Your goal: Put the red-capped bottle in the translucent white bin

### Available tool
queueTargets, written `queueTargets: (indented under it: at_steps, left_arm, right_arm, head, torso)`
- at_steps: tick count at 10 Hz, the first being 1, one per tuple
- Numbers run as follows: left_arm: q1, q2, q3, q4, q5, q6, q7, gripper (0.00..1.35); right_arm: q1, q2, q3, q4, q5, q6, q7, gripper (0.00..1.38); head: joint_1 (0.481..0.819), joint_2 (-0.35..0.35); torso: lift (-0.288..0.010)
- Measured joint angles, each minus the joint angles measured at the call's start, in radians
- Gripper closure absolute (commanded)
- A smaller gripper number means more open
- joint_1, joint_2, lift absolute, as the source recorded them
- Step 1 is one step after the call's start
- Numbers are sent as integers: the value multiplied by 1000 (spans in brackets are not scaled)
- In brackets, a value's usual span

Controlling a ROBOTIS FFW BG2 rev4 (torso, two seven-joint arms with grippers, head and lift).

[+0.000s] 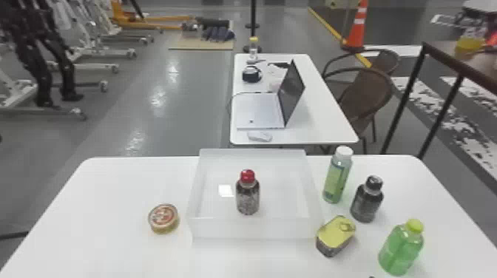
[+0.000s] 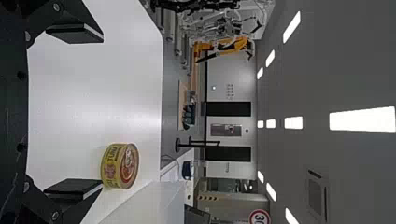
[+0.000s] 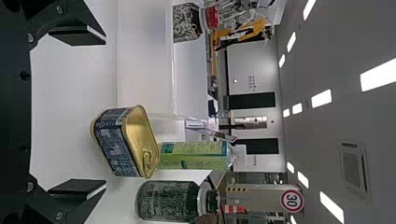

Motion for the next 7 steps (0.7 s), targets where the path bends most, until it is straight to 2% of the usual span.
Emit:
queueTargets:
  at_steps: [7]
  left_arm:
    - [0,0,-1,1,7,3,0,197]
  right_arm:
    - [0,0,0,-1,0,0,-1,202]
  head:
    - [549,0]
  torso:
    - [-100]
